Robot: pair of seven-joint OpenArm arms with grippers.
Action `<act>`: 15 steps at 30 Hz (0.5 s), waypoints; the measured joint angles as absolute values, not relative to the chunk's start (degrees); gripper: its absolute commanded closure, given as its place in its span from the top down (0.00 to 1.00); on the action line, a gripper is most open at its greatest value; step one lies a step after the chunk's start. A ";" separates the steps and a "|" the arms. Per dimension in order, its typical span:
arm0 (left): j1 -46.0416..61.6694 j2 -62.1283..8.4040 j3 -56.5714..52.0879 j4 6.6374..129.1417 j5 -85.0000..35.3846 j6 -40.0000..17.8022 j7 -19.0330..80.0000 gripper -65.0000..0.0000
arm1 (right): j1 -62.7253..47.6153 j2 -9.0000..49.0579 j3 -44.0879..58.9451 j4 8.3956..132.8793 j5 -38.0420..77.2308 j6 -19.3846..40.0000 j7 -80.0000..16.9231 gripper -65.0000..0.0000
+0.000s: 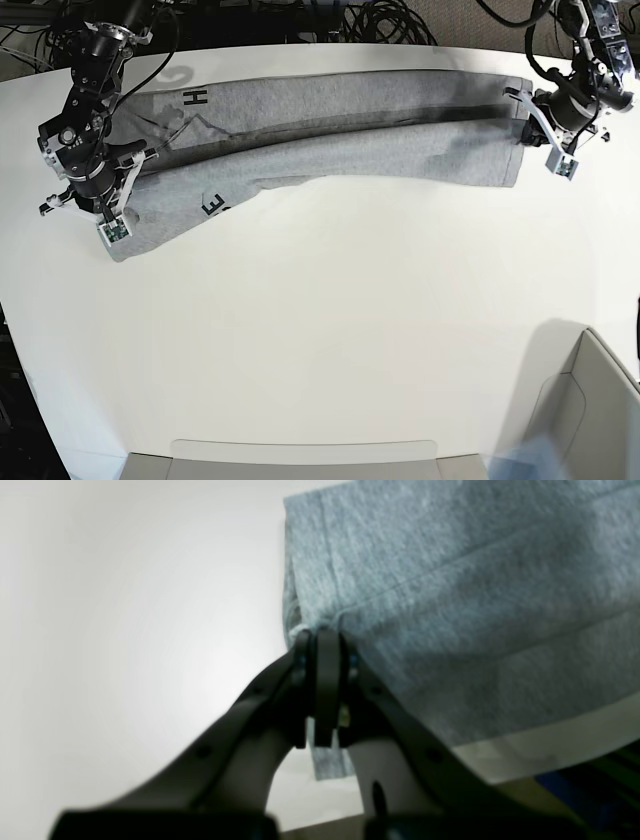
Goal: Fold the T-shirt properly
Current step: 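Lift the hem with both grippers and fold it toward the folded shoulder edge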
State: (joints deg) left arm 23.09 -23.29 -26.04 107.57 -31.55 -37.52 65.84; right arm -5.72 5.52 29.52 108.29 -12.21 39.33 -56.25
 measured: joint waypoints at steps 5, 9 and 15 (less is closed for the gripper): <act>24.47 -23.20 -26.04 107.61 -31.51 -37.39 65.76 0.00 | -10.59 5.52 29.63 111.33 -11.99 39.33 -55.99 0.00; 25.85 -23.18 -26.04 107.63 -31.51 -37.36 65.65 0.00 | -13.39 5.54 29.63 111.66 -12.19 39.33 -56.07 0.00; 26.06 -21.85 -26.04 107.61 -31.20 -37.34 65.71 0.00 | -16.45 3.79 29.74 111.70 -12.25 39.33 -56.10 0.00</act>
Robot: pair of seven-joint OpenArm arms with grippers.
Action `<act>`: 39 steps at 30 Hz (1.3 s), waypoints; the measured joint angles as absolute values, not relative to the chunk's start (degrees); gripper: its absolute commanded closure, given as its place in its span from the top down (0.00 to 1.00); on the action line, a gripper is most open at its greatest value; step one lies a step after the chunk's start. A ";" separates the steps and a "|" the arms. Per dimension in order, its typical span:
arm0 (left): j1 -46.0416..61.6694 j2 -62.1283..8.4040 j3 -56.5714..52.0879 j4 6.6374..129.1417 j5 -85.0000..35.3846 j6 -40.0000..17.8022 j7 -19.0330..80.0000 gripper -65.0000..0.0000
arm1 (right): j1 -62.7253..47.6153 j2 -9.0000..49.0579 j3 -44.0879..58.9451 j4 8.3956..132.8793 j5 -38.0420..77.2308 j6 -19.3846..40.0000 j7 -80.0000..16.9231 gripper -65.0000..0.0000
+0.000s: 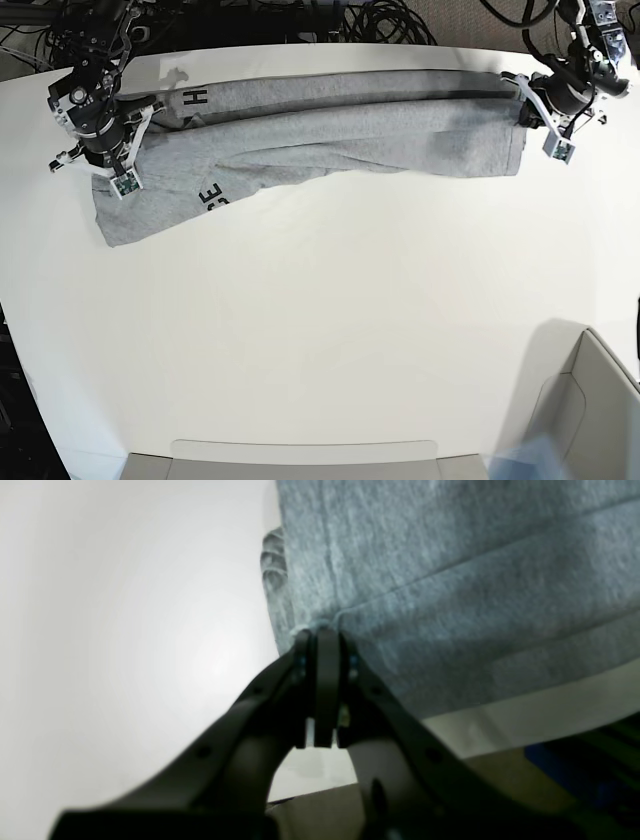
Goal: Fold the T-shirt properly
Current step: 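Lift the hem with both grippers and fold it toward the folded shoulder edge, then lower the folded strip and open both grippers to release it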
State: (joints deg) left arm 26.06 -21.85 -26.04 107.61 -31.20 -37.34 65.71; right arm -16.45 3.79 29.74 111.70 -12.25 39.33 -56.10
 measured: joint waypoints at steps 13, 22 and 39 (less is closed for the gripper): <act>26.79 -20.97 -26.04 107.63 -31.05 -37.32 65.76 0.35 | -17.96 2.20 29.80 111.70 -12.64 39.33 -56.14 0.16; 27.33 -17.96 -35.42 113.82 -31.31 -37.80 65.76 0.38 | -17.87 2.37 29.80 111.72 -12.80 39.33 -56.14 0.39; 19.66 -13.30 -36.12 101.58 -30.89 -39.94 66.48 0.55 | -17.67 2.52 29.47 111.72 -12.64 39.33 -56.16 0.39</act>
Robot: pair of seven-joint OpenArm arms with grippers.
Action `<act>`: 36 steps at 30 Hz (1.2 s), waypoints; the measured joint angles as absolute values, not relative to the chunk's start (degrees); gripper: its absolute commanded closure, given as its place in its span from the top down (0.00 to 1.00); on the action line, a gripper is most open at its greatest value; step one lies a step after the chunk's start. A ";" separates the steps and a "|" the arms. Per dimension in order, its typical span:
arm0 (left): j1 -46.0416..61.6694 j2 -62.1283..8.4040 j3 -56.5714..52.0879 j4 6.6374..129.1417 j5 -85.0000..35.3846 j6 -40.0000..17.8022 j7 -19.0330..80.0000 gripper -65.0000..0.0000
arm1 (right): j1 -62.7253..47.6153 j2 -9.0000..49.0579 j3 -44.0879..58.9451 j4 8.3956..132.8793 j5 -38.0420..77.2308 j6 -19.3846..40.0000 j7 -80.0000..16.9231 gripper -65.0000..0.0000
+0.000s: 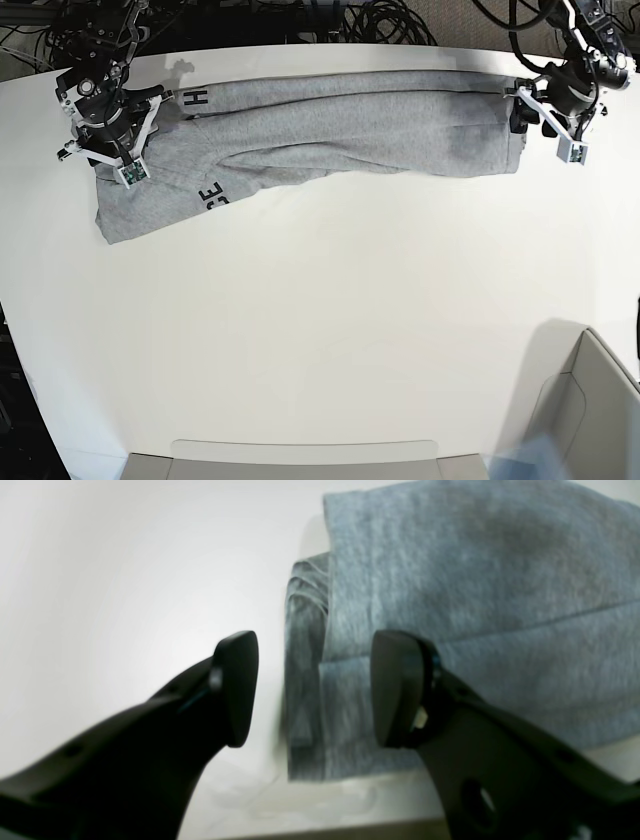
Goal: Fold the T-shirt properly
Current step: 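Lower the folded strip and open both grippers to release it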
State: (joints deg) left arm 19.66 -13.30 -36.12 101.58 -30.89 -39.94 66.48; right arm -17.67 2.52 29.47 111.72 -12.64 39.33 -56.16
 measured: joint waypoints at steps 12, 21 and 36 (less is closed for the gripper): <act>15.99 -16.19 -36.18 87.33 -32.99 -40.58 63.51 0.55 | -17.80 2.50 29.47 111.70 -12.86 39.33 -56.16 0.39; 16.40 -18.90 -31.66 86.02 -32.80 -40.27 62.33 0.47 | -17.78 2.33 29.45 111.70 -12.88 39.33 -56.16 0.39; 16.78 -18.92 -27.73 86.28 -34.52 -40.14 64.84 0.00 | -16.93 2.31 29.45 111.70 -12.84 39.33 -56.16 0.39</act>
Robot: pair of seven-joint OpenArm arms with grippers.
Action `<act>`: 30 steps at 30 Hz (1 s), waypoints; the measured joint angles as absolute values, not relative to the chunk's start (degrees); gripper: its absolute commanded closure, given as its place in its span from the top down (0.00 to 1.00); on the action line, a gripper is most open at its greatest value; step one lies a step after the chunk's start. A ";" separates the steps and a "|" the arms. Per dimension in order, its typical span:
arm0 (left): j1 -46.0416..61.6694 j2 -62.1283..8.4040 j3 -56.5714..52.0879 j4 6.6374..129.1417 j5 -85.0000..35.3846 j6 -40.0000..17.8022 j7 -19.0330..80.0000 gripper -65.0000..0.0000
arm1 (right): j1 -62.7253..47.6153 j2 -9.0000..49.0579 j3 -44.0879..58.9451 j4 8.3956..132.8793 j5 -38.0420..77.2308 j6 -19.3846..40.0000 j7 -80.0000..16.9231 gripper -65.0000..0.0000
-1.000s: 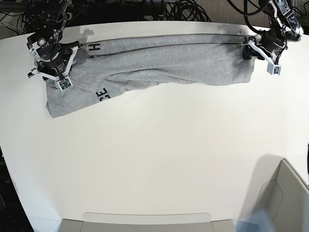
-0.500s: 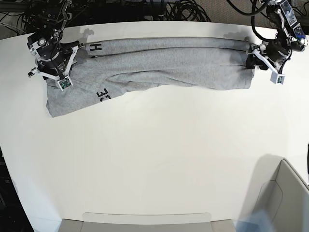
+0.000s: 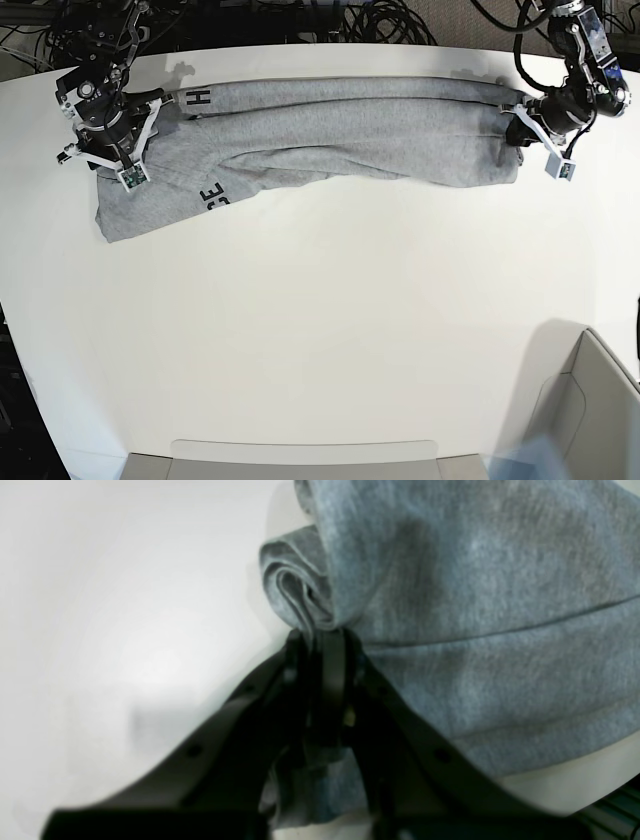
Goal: Fold the T-shirt properly
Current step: 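Lower the folded strip and open both grippers to release it, then move the left gripper to the middle of the strip and grasp it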
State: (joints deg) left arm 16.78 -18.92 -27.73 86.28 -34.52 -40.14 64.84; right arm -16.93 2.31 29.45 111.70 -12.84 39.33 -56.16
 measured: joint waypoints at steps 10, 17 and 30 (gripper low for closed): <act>7.49 -23.11 -40.51 74.41 -32.69 -41.78 67.46 0.00 | -16.67 2.26 29.43 111.70 -11.94 39.33 -56.14 0.39; -1.02 -28.80 -40.95 66.41 -24.05 -40.12 69.47 0.00 | -15.38 1.76 29.36 111.70 -12.38 39.33 -56.10 0.39; 0.34 -24.77 -45.71 96.42 -22.46 -39.90 80.05 0.00 | -15.07 0.45 29.34 111.72 -12.53 39.33 -56.18 0.39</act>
